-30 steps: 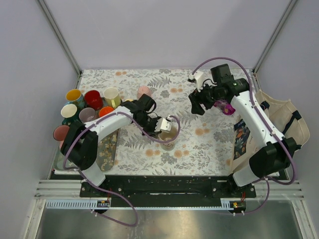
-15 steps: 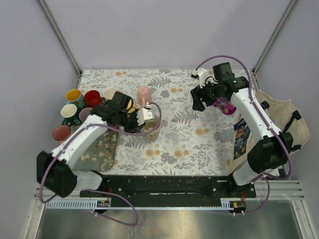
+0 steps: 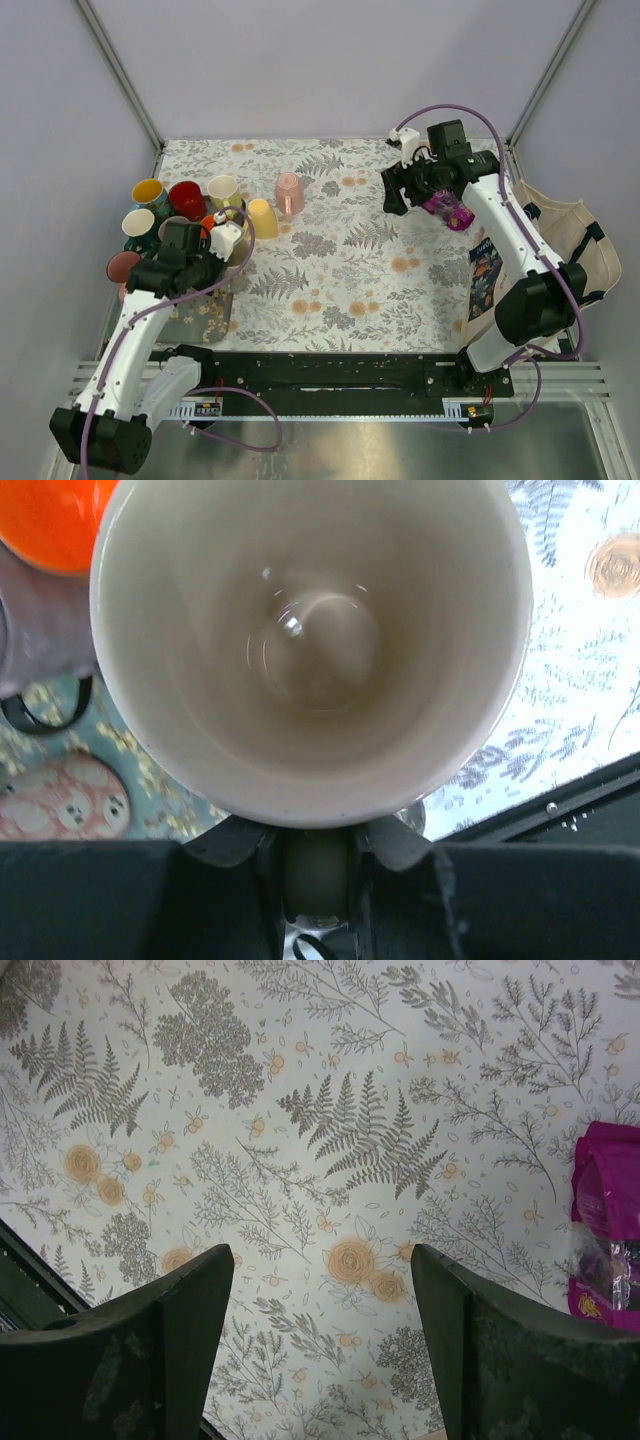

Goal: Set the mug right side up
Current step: Move the cup to the tray.

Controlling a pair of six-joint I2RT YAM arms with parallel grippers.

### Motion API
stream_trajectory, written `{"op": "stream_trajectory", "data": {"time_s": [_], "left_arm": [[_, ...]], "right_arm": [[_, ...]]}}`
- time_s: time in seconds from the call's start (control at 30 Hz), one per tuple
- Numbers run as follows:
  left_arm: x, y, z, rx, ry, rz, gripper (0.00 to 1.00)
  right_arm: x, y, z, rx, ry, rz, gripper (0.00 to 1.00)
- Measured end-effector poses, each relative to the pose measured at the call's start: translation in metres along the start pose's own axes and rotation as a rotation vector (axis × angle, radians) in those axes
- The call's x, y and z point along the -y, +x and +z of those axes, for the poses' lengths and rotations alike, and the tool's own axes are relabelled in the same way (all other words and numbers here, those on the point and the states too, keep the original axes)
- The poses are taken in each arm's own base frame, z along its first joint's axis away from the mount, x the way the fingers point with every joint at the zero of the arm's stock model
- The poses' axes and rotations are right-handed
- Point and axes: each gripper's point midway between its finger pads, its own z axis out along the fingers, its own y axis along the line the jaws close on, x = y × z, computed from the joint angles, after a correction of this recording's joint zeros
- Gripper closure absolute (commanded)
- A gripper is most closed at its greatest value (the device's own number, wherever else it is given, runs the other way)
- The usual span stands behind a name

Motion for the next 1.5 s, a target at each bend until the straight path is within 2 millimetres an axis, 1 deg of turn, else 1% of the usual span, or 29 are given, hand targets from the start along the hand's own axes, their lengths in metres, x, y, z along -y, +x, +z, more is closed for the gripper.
{"op": "stream_trajectory", "data": {"time_s": [0.07, 0.13, 0.2, 0.4, 0.53, 0.63, 0.73, 0.9, 1.0, 1.17, 1.27, 1.33, 1.4, 1.43, 1.5], "left_arm": [[0.002, 0.018, -0.004, -0.025, -0.02, -0.036, 1.0], [0.001, 0.029, -0.009, -0.044, -0.034, -0.076, 1.0], [-0.008, 0.038, -0.012, -0.063, -0.069, -0.129, 1.0], [-0.034, 0.054, -0.017, -0.085, -0.164, -0.27, 1.0], [-0.051, 0.076, -0.012, -0.121, -0.209, -0.383, 1.0], [-0.06, 0.093, -0.007, -0.157, -0.215, -0.485, 1.0], [-0.074, 0.094, -0.003, -0.118, -0.222, -0.553, 1.0], [-0.089, 0.096, 0.003, -0.083, -0.211, -0.562, 1.0], [-0.094, 0.099, 0.006, -0.077, -0.215, -0.554, 0.86], [-0.098, 0.102, 0.008, -0.058, -0.236, -0.535, 0.84], [-0.099, 0.103, 0.008, -0.053, -0.245, -0.52, 0.81], [-0.099, 0.104, 0.008, -0.054, -0.246, -0.512, 0.72], [-0.099, 0.105, 0.008, -0.059, -0.247, -0.506, 0.58], [-0.099, 0.108, 0.007, -0.074, -0.251, -0.501, 0.54], [-0.094, 0.116, 0.004, -0.115, -0.245, -0.497, 0.5]], "right_arm": [[0.001, -0.006, -0.002, 0.018, 0.009, 0.008, 0.19], [0.001, -0.01, -0.001, 0.031, 0.01, 0.022, 0.19], [0.001, -0.01, 0.001, 0.031, 0.008, 0.037, 0.19], [0.003, -0.006, 0.012, 0.007, 0.002, 0.081, 0.19], [0.007, -0.012, 0.018, 0.012, 0.002, 0.102, 0.19], [0.008, -0.019, 0.018, 0.028, 0.003, 0.103, 0.19], [0.008, -0.025, 0.015, 0.047, 0.003, 0.1, 0.19], [0.008, -0.029, 0.015, 0.06, 0.006, 0.106, 0.2], [0.008, -0.029, 0.015, 0.061, 0.006, 0.11, 0.2], [0.007, -0.03, 0.015, 0.062, 0.005, 0.128, 0.2], [0.007, -0.029, 0.016, 0.064, 0.002, 0.131, 0.2], [0.006, -0.029, 0.017, 0.064, -0.004, 0.132, 0.2], [0.006, -0.029, 0.017, 0.064, -0.005, 0.131, 0.2], [0.006, -0.029, 0.018, 0.064, -0.005, 0.13, 0.2], [0.007, -0.028, 0.019, 0.064, -0.005, 0.127, 0.2]]}}
